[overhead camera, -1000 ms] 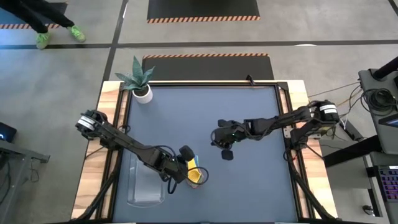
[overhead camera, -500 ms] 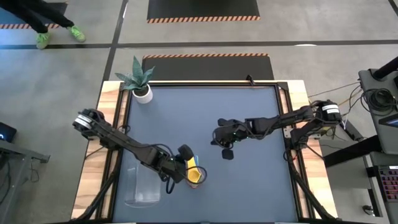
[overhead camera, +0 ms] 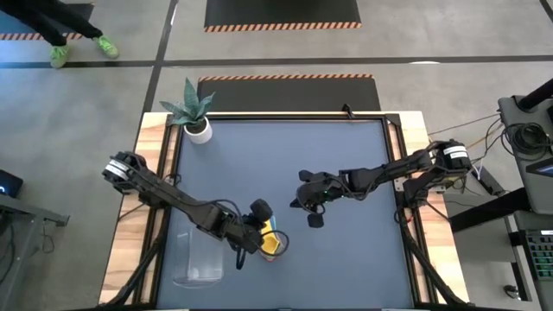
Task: Nest measuring cups in basket
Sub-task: Stack the yellow measuring cup on top of the blue measuring cup
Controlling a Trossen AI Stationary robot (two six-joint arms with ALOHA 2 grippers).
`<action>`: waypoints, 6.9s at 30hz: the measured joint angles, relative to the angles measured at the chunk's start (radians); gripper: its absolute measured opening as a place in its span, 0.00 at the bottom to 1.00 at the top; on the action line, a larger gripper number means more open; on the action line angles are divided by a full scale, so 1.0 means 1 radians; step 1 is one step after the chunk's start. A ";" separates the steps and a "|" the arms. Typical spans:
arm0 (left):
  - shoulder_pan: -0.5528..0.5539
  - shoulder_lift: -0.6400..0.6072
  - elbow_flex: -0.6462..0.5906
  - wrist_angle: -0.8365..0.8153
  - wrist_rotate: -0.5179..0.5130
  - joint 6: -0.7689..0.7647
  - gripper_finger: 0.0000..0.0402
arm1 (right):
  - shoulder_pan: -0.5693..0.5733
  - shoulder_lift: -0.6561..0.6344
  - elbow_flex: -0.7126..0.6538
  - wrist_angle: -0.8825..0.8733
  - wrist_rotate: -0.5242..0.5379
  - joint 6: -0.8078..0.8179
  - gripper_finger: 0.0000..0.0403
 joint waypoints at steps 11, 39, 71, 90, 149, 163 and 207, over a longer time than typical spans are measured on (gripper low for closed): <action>0.031 0.077 0.193 -0.260 0.142 -0.140 0.00 | 0.008 -0.002 -0.008 0.000 0.000 -0.008 0.02; 0.133 0.108 0.297 -0.385 0.419 -0.826 0.00 | 0.020 -0.001 -0.055 0.000 0.002 0.034 0.02; 0.167 0.108 0.165 -0.273 0.439 -0.974 0.00 | 0.039 -0.001 -0.058 -0.001 0.000 0.046 0.02; 0.167 0.108 0.179 -0.261 0.385 -0.879 0.00 | 0.038 -0.001 -0.058 -0.001 0.001 0.052 0.02; 0.126 0.149 0.397 -0.630 0.269 -0.792 0.00 | 0.038 -0.001 -0.058 -0.015 0.001 0.060 0.02; -0.006 0.137 0.388 -0.535 0.086 -0.744 0.00 | 0.037 -0.001 -0.047 0.075 0.001 -0.017 0.02; -0.104 0.233 0.366 -0.369 -0.095 -1.146 0.25 | 0.028 -0.045 -0.004 0.029 0.001 -0.130 0.02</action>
